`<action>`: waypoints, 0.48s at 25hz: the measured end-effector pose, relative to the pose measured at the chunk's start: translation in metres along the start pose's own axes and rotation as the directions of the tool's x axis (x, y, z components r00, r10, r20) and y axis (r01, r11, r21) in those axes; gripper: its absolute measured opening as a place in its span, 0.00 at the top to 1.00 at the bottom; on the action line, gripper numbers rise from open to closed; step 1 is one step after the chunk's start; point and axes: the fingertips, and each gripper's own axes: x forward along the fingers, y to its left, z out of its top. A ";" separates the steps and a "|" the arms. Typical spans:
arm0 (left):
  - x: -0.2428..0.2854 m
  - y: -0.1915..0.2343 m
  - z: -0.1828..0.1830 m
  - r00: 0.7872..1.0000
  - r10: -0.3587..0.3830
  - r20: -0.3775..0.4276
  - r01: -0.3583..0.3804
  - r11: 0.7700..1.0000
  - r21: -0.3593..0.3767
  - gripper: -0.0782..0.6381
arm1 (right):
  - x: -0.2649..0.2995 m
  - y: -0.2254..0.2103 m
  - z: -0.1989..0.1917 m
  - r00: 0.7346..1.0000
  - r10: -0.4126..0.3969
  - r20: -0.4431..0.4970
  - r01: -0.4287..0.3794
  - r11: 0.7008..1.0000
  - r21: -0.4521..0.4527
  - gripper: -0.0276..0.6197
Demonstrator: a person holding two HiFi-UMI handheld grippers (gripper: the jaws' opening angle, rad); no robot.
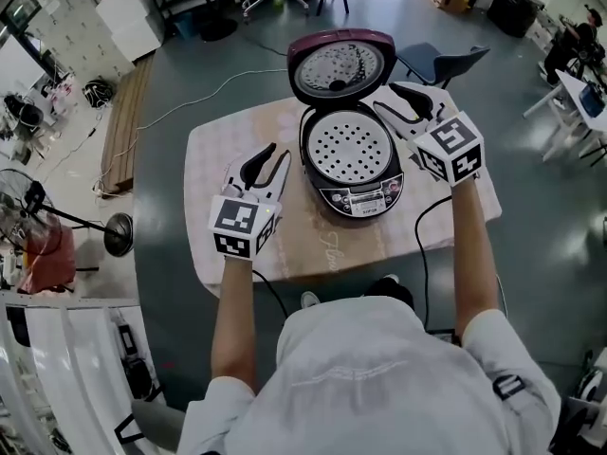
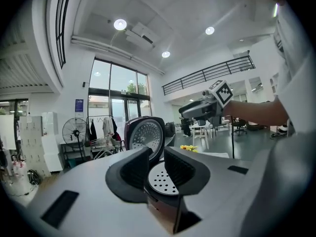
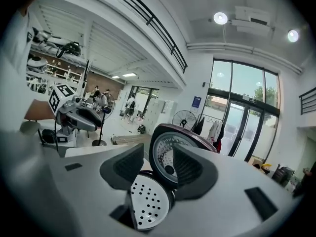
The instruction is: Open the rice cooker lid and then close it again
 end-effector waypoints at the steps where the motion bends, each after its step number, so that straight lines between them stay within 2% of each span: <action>1: -0.002 0.001 -0.002 1.000 -0.012 -0.003 0.012 1.000 -0.001 0.74 | 0.002 0.000 0.003 1.000 -0.002 -0.009 0.002 1.000 -0.012 0.66; 5: 0.002 0.008 -0.015 0.999 -0.040 -0.021 0.040 0.999 -0.015 0.74 | 0.012 -0.006 0.007 0.999 -0.014 -0.047 0.011 0.998 -0.054 0.65; 12: 0.023 0.025 -0.021 0.999 -0.019 -0.029 0.017 0.999 -0.051 0.74 | 0.038 -0.032 0.008 0.997 0.001 -0.078 -0.010 0.993 -0.116 0.64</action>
